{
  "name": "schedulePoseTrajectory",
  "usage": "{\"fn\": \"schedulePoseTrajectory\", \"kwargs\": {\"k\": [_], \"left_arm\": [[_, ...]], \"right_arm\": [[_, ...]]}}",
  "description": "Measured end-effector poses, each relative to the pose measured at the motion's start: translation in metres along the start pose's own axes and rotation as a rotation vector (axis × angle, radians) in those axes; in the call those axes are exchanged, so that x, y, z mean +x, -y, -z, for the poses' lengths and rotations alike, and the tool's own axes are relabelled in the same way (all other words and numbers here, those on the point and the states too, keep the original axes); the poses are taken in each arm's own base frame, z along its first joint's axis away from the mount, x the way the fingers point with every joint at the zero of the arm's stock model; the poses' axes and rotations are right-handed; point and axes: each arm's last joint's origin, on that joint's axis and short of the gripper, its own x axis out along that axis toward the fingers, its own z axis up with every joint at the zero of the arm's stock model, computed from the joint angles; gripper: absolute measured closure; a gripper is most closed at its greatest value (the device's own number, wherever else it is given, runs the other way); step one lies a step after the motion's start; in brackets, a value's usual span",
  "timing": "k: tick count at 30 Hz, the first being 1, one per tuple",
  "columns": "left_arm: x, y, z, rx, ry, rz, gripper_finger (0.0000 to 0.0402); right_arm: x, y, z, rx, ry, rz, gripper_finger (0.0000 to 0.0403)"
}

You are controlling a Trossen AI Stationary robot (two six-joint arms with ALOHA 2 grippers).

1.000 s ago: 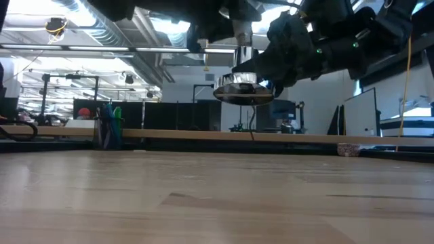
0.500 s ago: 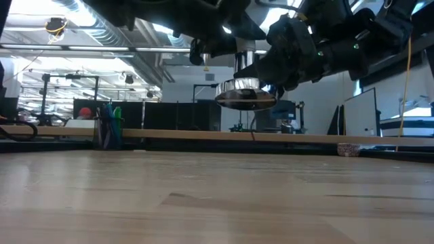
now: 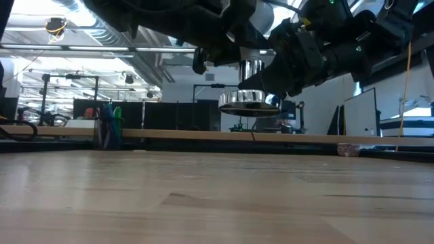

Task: Screw lightbulb
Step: Insert the lightbulb into the lamp

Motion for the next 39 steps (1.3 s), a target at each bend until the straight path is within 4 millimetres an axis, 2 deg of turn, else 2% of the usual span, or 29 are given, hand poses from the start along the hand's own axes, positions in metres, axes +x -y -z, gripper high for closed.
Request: {"fn": "schedulePoseTrajectory", "kwargs": {"k": [12, 18, 25, 29, 34, 39], "left_arm": [[-0.001, 0.0, 0.006, 0.054, -0.068, 0.024, 0.026], [0.005, -0.002, 0.003, 0.094, -0.127, 0.032, 0.026], [0.004, -0.006, 0.013, 0.156, -0.201, 0.002, 0.0263], [0.003, -0.008, 0.015, 0.153, -0.236, -0.011, 0.0263], [0.004, -0.01, 0.019, 0.107, -0.181, 0.0, 0.0263], [0.001, -0.013, 0.017, 0.016, -0.079, 0.015, 0.0265]], "right_arm": [[0.0, 0.0, 0.003, 0.01, -0.03, 0.015, 0.0226], [0.002, 0.001, 0.006, 0.028, -0.046, 0.046, 0.0226], [0.013, 0.004, 0.024, 0.068, -0.087, 0.074, 0.0226], [0.016, 0.004, 0.028, 0.07, -0.083, 0.071, 0.0226], [0.018, 0.005, 0.031, 0.044, -0.079, 0.074, 0.0226], [0.017, 0.005, 0.025, 0.027, -0.006, 0.072, 0.0226]]}}
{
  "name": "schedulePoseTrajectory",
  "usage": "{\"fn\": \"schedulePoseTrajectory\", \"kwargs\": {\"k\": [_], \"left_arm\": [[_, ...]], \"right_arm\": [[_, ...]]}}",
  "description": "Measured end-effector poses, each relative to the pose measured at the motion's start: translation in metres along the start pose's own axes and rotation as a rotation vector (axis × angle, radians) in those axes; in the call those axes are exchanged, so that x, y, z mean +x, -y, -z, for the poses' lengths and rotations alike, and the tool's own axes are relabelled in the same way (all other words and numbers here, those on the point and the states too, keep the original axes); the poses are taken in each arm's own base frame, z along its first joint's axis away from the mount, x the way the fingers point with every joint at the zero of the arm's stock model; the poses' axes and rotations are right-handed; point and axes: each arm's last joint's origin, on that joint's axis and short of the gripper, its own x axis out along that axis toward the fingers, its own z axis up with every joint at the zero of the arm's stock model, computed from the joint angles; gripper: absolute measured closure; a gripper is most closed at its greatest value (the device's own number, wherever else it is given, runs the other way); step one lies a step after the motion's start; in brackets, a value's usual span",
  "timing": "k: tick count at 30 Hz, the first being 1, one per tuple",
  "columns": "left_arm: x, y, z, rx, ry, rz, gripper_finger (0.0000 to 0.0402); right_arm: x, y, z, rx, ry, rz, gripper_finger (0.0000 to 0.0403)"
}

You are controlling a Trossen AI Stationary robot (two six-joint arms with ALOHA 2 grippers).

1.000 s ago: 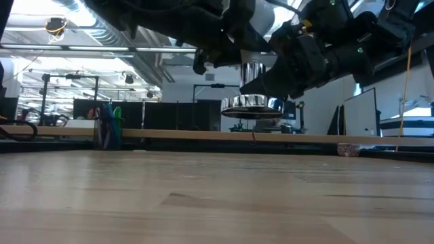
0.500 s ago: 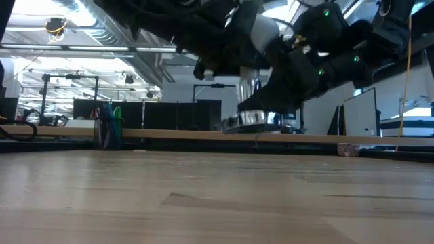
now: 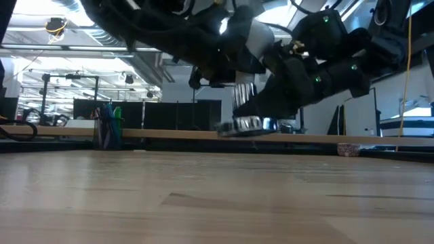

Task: Screw lightbulb
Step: Insert the lightbulb into the lamp

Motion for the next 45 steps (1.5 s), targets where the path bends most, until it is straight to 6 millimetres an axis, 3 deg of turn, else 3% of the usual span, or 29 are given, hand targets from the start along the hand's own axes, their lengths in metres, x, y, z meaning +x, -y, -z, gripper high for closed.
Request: {"fn": "schedulePoseTrajectory", "kwargs": {"k": [10, 24, 45], "left_arm": [[-0.003, 0.002, -0.003, -0.043, 0.053, 0.023, 0.0266], [-0.013, 0.013, -0.025, -0.021, 0.255, 0.061, 0.0269], [-0.017, 0.008, -0.023, 0.063, 0.166, -0.037, 0.0269]], "right_arm": [[-0.005, -0.001, -0.009, 0.004, 0.082, -0.023, 0.0226], [-0.014, -0.004, -0.029, -0.007, 0.156, -0.04, 0.0226], [0.008, 0.002, 0.023, -0.043, -0.042, 0.003, 0.0226]]}}
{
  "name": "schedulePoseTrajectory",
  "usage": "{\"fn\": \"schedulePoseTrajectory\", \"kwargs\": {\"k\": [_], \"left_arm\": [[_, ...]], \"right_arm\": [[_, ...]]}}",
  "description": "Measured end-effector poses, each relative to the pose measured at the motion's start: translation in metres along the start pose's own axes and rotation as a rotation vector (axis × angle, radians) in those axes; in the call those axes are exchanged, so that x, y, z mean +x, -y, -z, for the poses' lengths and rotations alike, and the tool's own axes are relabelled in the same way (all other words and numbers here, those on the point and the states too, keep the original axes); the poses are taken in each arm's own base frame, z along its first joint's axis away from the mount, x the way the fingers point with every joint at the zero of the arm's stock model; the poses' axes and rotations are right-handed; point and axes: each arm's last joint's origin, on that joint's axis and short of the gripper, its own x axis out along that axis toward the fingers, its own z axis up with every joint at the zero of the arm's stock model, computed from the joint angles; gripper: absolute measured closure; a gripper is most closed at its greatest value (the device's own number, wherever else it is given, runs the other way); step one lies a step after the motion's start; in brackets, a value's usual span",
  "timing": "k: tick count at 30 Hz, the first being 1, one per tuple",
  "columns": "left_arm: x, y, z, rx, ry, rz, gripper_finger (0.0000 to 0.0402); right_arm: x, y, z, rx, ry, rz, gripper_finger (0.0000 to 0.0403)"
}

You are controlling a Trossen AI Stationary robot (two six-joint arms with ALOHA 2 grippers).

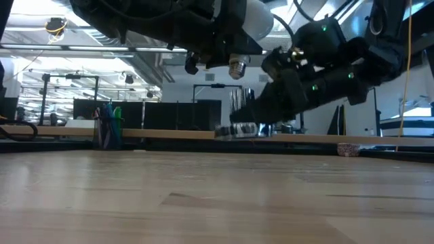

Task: Screw lightbulb
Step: Insert the lightbulb into the lamp

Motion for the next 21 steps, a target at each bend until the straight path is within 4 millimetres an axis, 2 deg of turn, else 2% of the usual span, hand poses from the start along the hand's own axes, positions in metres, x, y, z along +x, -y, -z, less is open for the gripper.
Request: {"fn": "schedulePoseTrajectory", "kwargs": {"k": [8, 10, 12, 17, 21], "left_arm": [[-0.004, -0.003, 0.006, -0.046, -0.005, -0.01, 0.0269], [-0.005, -0.005, 0.009, -0.059, -0.013, -0.013, 0.0269], [-0.006, -0.005, 0.01, -0.056, -0.019, -0.014, 0.0269], [-0.008, -0.004, 0.007, -0.04, -0.007, -0.007, 0.0269], [-0.012, -0.001, 0.003, -0.008, 0.0, 0.008, 0.0269]], "right_arm": [[0.008, 0.0, 0.021, 0.009, -0.044, -0.011, 0.0226], [0.008, 0.0, 0.023, 0.016, -0.056, -0.016, 0.0207], [0.007, 0.0, 0.024, 0.025, -0.088, -0.016, 0.0167], [-0.008, -0.002, 0.002, 0.032, -0.13, -0.06, 0.0073], [-0.035, -0.003, -0.03, 0.03, -0.157, -0.064, 0.0038]]}}
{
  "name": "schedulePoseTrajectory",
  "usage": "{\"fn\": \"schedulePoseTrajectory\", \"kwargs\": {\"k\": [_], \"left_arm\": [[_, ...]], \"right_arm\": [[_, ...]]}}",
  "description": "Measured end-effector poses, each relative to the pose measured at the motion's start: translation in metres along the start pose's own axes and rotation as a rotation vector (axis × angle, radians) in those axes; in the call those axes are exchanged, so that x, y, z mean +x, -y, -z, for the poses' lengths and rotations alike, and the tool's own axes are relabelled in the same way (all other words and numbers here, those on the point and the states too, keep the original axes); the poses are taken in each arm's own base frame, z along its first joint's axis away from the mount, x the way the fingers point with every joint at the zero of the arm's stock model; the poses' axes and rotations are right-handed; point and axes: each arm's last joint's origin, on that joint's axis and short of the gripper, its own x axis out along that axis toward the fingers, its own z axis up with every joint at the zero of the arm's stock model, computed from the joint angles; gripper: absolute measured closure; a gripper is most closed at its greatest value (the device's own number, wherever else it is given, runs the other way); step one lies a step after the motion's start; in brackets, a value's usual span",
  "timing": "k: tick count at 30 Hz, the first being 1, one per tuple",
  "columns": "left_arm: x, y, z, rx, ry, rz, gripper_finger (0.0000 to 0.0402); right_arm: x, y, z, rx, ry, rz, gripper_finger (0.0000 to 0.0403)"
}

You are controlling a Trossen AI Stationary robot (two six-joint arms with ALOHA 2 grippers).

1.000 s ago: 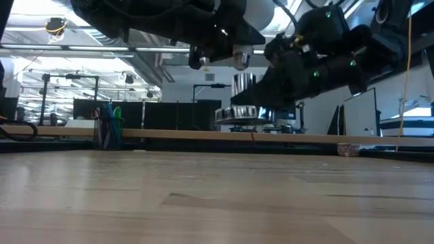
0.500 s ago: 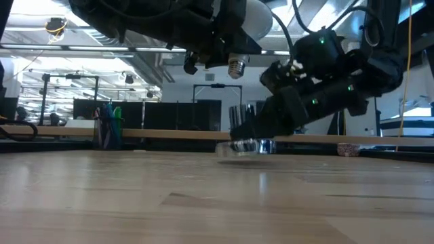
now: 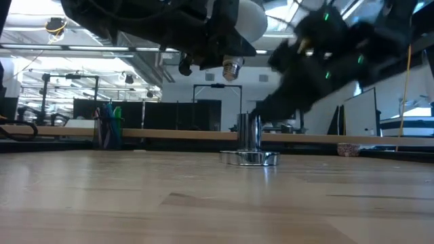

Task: Screw lightbulb
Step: Insert the lightbulb into the lamp

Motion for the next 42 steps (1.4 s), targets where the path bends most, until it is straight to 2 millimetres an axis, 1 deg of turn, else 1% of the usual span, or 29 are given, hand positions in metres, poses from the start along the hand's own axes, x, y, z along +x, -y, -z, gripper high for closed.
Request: {"fn": "schedulePoseTrajectory", "kwargs": {"k": [3, 5, 8, 11, 13, 16, 19, 29, 34, 38, 42], "left_arm": [[-0.003, 0.002, -0.005, 0.02, 0.012, 0.012, 0.0269], [-0.004, 0.004, -0.007, 0.029, 0.01, 0.066, 0.0269], [-0.002, 0.004, -0.007, 0.011, -0.002, 0.139, 0.0269], [-0.001, 0.003, -0.007, 0.003, -0.006, 0.164, 0.0269], [-0.001, 0.003, -0.007, -0.003, -0.006, 0.183, 0.0269], [-0.001, 0.004, -0.009, -0.023, 0.013, 0.202, 0.0269], [-0.002, 0.004, -0.01, -0.038, 0.019, 0.219, 0.0269], [-0.004, 0.004, -0.016, -0.041, 0.024, 0.232, 0.0269], [-0.007, 0.003, -0.03, -0.068, 0.075, 0.232, 0.0269], [-0.007, 0.003, -0.026, -0.046, 0.047, 0.234, 0.0269], [-0.008, 0.003, -0.028, -0.053, 0.057, 0.24, 0.0269]], "right_arm": [[-0.033, -0.003, -0.019, -0.006, -0.007, 0.008, 0.0032], [-0.056, -0.004, -0.032, -0.009, 0.038, 0.028, 0.0032], [-0.084, -0.006, -0.053, -0.002, 0.181, 0.053, 0.0037], [-0.101, -0.008, -0.071, 0.012, 0.354, 0.04, 0.0044], [-0.104, -0.009, -0.077, 0.013, 0.425, 0.033, 0.0048], [-0.099, -0.009, -0.079, 0.008, 0.446, 0.029, 0.0053], [-0.097, -0.01, -0.078, -0.016, 0.433, -0.014, 0.0057], [-0.098, -0.012, -0.075, -0.044, 0.392, -0.092, 0.0061], [-0.095, -0.013, -0.07, -0.042, 0.356, -0.108, 0.0061], [-0.101, -0.013, -0.076, -0.043, 0.411, -0.103, 0.0061], [-0.102, -0.012, -0.086, -0.038, 0.526, -0.064, 0.0061]]}}
